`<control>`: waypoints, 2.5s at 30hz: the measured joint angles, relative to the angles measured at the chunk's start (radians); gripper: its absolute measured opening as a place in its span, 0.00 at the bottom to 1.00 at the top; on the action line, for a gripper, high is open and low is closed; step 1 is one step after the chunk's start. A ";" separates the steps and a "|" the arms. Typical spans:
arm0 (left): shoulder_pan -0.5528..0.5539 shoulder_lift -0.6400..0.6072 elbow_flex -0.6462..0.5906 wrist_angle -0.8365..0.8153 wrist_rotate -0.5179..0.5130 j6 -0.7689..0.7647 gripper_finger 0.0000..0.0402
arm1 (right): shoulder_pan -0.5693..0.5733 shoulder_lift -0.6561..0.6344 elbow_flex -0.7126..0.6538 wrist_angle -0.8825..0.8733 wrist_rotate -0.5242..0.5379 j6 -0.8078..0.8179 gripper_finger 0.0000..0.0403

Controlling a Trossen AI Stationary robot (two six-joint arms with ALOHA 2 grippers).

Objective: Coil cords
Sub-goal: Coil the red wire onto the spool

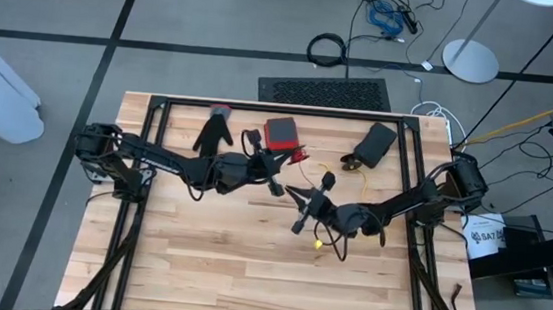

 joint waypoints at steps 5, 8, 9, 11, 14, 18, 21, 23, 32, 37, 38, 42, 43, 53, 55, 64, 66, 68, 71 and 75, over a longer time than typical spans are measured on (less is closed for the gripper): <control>0.000 -0.001 0.000 0.028 0.001 0.000 0.02 | 0.019 0.001 0.000 0.011 -0.011 -0.029 0.03; 0.000 -0.001 0.000 0.028 0.001 0.001 0.02 | 0.040 0.001 0.000 0.009 0.000 -0.043 0.03; 0.000 -0.001 0.000 0.030 0.001 0.001 0.02 | 0.049 0.001 0.000 -0.002 -0.001 -0.037 0.03; 0.002 -0.001 0.000 0.040 0.001 0.001 0.02 | 0.066 0.001 0.000 -0.046 -0.002 -0.006 0.03; 0.003 -0.001 0.000 0.057 0.000 0.002 0.02 | 0.093 0.001 -0.001 -0.119 0.002 0.062 0.03; 0.003 -0.001 0.000 0.068 0.000 0.011 0.02 | 0.148 0.001 -0.001 -0.218 0.007 0.142 0.03; 0.003 -0.001 0.000 0.071 0.000 0.012 0.02 | 0.208 0.001 -0.001 -0.259 0.036 0.157 0.03; 0.003 -0.001 0.000 0.072 0.000 0.028 0.02 | 0.255 0.001 -0.001 -0.255 0.101 0.117 0.03; 0.003 -0.001 0.000 0.072 0.000 0.029 0.02 | 0.362 -0.060 -0.001 -0.122 0.452 -0.132 0.04; -0.001 -0.001 0.001 0.072 0.001 0.027 0.02 | 0.308 -0.061 -0.001 -0.152 0.464 -0.095 0.09; -0.002 -0.001 0.001 0.071 0.001 0.027 0.02 | 0.301 -0.061 -0.001 -0.158 0.477 -0.088 0.10; -0.007 -0.001 0.001 0.071 0.005 0.027 0.02 | 0.293 -0.061 -0.001 -0.156 0.504 -0.093 0.16; -0.007 -0.001 0.001 0.071 0.005 0.027 0.02 | 0.293 -0.061 -0.001 -0.155 0.504 -0.093 0.17; -0.012 -0.001 0.001 0.071 0.006 0.026 0.02 | 0.288 -0.061 -0.001 -0.172 0.558 -0.089 0.18; -0.013 -0.001 0.001 0.071 0.006 0.026 0.02 | 0.274 -0.061 -0.001 -0.176 0.545 -0.080 0.18; -0.017 -0.001 0.001 0.071 0.006 0.026 0.02 | 0.208 -0.061 -0.001 -0.222 0.519 -0.024 0.16; -0.020 -0.001 0.001 0.070 0.007 0.026 0.02 | 0.207 -0.061 -0.001 -0.232 0.519 -0.014 0.14; -0.022 -0.001 0.001 0.069 0.007 0.026 0.02 | 0.207 -0.061 -0.001 -0.248 0.519 0.002 0.11; -0.022 -0.001 0.001 0.066 0.007 0.026 0.02 | 0.222 -0.061 -0.001 -0.250 0.527 0.005 0.09; -0.023 -0.002 0.001 0.063 0.007 0.026 0.02 | 0.238 -0.061 -0.001 -0.250 0.556 0.004 0.08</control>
